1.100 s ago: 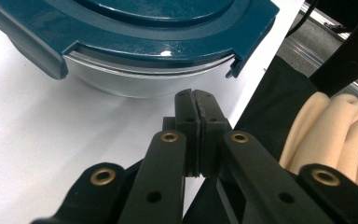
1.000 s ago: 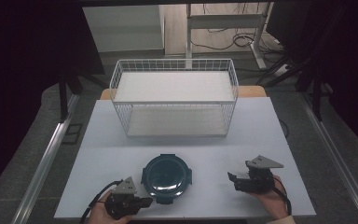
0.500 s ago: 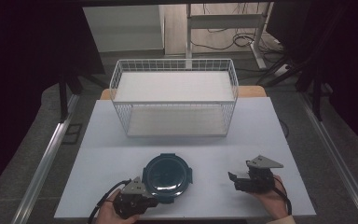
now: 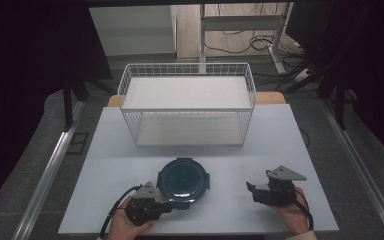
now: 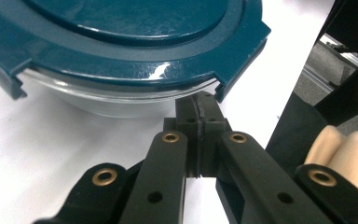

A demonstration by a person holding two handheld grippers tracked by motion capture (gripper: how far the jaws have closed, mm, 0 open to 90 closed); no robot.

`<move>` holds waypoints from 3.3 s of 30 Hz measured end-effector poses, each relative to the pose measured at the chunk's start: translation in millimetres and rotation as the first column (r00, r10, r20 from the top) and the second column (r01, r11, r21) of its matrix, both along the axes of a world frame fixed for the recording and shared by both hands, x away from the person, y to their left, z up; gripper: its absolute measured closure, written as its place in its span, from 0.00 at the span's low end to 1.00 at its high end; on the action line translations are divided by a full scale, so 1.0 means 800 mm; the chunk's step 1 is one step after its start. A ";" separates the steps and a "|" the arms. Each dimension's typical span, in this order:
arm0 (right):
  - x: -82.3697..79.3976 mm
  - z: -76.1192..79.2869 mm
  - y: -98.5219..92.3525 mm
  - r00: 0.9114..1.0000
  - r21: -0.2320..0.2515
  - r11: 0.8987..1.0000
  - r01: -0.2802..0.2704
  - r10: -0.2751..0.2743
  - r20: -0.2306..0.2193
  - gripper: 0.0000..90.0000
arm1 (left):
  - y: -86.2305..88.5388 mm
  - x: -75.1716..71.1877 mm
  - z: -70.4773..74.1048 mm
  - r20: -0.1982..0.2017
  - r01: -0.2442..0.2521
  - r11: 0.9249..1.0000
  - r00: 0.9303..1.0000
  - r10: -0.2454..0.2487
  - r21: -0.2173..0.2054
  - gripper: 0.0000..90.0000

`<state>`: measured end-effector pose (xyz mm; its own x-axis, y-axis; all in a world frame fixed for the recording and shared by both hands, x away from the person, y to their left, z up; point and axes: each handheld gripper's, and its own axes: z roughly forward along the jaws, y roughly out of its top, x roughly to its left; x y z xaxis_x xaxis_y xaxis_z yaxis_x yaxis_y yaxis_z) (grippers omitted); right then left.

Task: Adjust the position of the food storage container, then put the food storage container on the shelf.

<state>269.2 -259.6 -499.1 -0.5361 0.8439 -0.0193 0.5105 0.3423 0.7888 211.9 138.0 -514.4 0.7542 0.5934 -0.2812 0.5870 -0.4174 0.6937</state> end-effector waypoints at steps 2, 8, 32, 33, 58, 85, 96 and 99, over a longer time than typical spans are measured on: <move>0.000 0.000 0.000 1.000 -0.002 1.000 0.001 -0.001 0.002 0.19 | -0.004 0.003 0.001 0.003 -0.003 1.000 1.000 0.003 -0.001 1.00; 0.000 0.000 -0.001 1.000 0.003 1.000 0.000 0.000 0.003 0.19 | -0.012 0.018 -0.001 -0.013 -0.007 1.000 1.000 0.007 -0.019 1.00; -0.001 0.000 -0.002 1.000 0.004 1.000 0.008 -0.008 0.004 0.19 | 0.009 0.018 0.008 0.046 -0.070 0.996 0.996 0.073 -0.057 0.89; -0.001 0.000 -0.003 1.000 0.004 1.000 0.008 -0.008 0.004 0.19 | 0.009 0.018 0.008 0.046 -0.070 0.996 0.996 0.073 -0.057 0.85; 0.000 -0.002 0.001 1.000 -0.007 1.000 -0.009 0.009 0.003 0.19 | 0.078 0.024 0.023 0.067 -0.304 0.951 0.949 0.307 -0.052 0.25; -0.004 0.019 0.017 0.992 0.206 0.978 0.012 0.015 -0.127 0.16 | 0.084 0.032 0.030 0.013 -0.341 0.936 0.939 0.343 -0.083 0.23; 0.017 0.046 0.041 0.986 0.307 0.951 0.028 0.024 -0.165 0.16 | 0.065 0.047 0.052 -0.023 -0.325 0.935 0.945 0.325 -0.139 0.23; 0.023 0.050 0.052 0.983 0.326 0.945 0.018 0.043 -0.180 0.16 | 0.065 0.057 0.055 -0.050 -0.329 0.931 0.944 0.325 -0.157 0.22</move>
